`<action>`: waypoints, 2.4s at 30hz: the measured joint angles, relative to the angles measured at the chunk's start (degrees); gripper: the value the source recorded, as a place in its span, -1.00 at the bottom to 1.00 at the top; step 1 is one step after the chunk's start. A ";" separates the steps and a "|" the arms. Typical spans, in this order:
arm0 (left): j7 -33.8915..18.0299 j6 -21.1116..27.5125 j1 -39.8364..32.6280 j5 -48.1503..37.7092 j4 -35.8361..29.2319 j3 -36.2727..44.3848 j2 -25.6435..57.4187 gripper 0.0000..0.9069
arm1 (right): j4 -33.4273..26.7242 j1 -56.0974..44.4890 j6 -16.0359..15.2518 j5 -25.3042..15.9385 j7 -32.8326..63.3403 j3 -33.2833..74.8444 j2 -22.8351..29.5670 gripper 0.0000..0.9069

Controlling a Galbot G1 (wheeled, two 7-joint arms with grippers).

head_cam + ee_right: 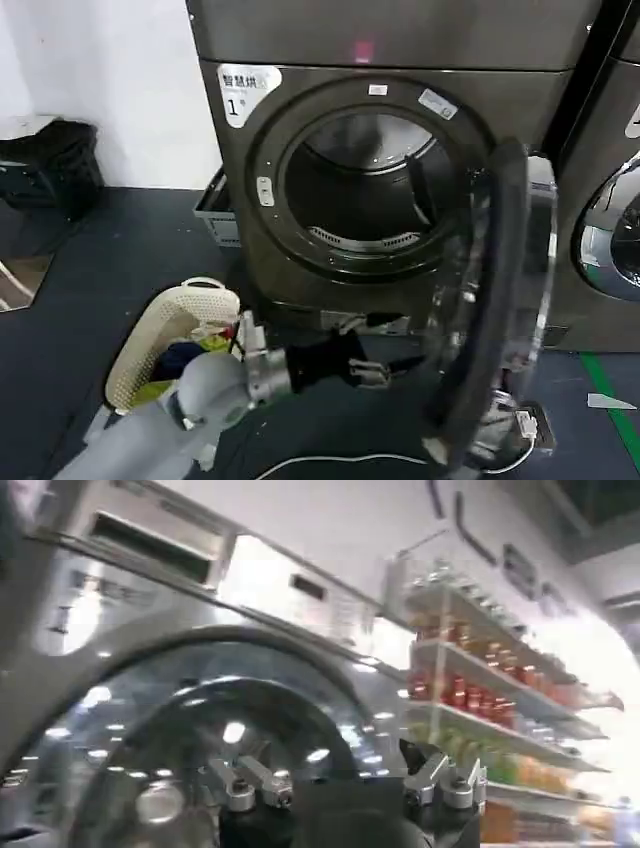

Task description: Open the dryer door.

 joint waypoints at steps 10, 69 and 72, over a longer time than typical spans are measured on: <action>0.31 -0.71 -7.80 1.00 7.55 8.56 -7.30 1.00 | -1.16 -2.89 -0.91 -0.31 2.41 9.40 -0.61 1.00; -9.44 -18.73 -25.39 13.34 47.18 20.95 -37.26 1.00 | 4.23 -10.97 -1.58 -1.41 -3.05 27.76 -0.30 1.00; -9.42 -20.04 -25.39 13.77 47.21 21.02 -37.26 1.00 | 4.23 -11.09 -1.56 -1.39 -3.04 27.76 -0.30 1.00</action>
